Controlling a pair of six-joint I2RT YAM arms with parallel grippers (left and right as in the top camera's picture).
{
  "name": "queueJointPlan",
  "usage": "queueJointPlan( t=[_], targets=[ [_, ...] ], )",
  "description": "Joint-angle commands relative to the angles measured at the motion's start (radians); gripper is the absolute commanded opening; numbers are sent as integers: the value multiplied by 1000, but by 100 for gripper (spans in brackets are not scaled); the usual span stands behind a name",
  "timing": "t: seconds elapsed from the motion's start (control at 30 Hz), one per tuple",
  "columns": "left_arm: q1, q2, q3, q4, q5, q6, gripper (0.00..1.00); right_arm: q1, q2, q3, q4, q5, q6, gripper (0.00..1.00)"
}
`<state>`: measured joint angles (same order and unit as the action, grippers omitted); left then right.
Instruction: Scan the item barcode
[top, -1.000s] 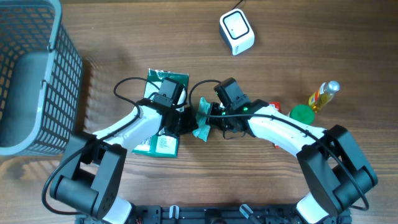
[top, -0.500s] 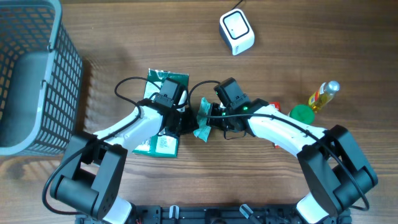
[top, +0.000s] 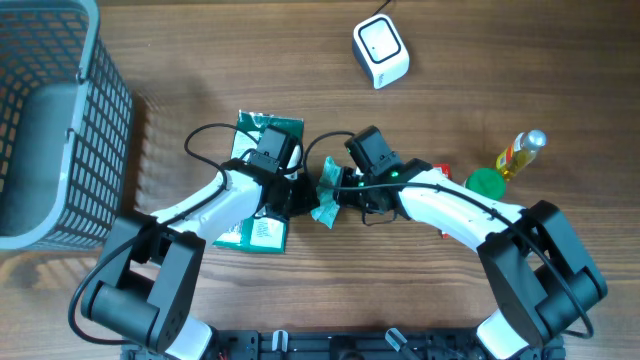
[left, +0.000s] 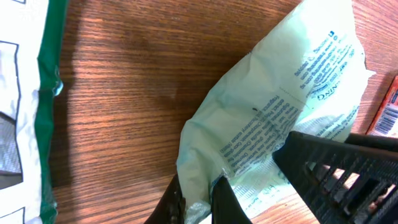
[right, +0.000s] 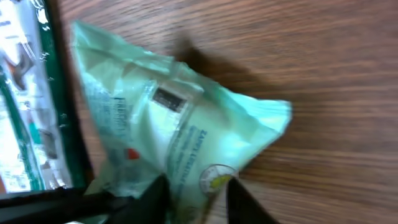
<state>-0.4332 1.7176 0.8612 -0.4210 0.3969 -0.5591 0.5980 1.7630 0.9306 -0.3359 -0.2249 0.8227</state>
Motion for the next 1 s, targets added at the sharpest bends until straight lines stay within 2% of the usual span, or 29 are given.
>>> queueJointPlan(
  t=[0.0, 0.1, 0.17, 0.33, 0.5, 0.67, 0.97],
  targets=[
    [0, 48, -26, -8, -111, 3, 4, -10, 14, -22, -12, 68, -5, 37],
    [0, 48, -26, -8, -111, 3, 4, -10, 14, -22, -4, 68, -3, 35],
    [0, 48, -26, -8, -111, 3, 4, -10, 14, -22, 1, 68, 0, 31],
    [0, 48, -26, -8, -111, 4, 4, -10, 14, -22, 29, 114, 37, 33],
    [0, 48, -26, -8, -111, 4, 4, -10, 14, -23, 33, 143, 46, 29],
    [0, 48, -26, -8, -111, 4, 4, -10, 14, -23, 32, 158, 41, 4],
    [1, 48, -26, -24, -156, -12, 4, -53, -39, -22, -73, 158, -64, 4]
  ],
)
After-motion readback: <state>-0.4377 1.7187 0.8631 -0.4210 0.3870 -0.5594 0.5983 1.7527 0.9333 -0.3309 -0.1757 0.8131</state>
